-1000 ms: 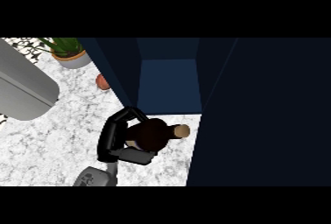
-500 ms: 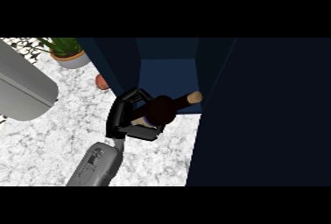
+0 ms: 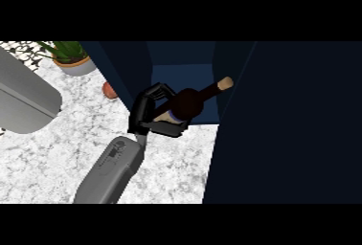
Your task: Pick up the wine, place it into the cabinet and close the cabinet
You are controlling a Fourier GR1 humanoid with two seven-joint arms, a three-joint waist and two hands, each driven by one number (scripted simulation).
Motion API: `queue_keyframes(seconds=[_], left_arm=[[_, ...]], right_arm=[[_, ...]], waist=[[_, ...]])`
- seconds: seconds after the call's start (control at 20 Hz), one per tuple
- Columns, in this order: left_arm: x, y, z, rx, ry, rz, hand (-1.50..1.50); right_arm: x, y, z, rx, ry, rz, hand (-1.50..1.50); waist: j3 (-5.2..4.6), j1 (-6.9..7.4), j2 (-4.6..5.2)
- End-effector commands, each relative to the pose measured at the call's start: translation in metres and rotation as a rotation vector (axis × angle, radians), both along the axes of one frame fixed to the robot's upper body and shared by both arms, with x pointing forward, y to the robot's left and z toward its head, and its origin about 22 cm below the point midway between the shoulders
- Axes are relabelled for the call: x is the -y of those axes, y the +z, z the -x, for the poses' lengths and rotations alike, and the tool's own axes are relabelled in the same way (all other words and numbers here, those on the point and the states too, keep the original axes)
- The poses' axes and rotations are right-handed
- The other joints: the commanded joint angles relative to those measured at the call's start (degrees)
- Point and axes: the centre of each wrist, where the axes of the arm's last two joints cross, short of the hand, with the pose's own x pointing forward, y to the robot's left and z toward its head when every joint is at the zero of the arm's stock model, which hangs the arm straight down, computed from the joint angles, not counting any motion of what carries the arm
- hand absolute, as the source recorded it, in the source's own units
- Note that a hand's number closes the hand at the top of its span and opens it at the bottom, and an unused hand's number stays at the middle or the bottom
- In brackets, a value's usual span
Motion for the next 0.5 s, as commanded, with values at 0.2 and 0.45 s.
queue_keyframes(seconds=[0.2,0.45], left_arm=[[0.012,0.007,-0.03,-0.019,0.012,0.029,1.5],[0.014,0.001,-0.04,-0.058,0.058,0.001,1.5]], right_arm=[[0.012,0.025,0.027,0.022,0.048,-0.086,-1.5],[0.011,0.034,0.037,0.019,0.088,-0.096,-1.5]], waist=[[0.06,-0.38,0.16],[-0.03,-1.68,0.32]])
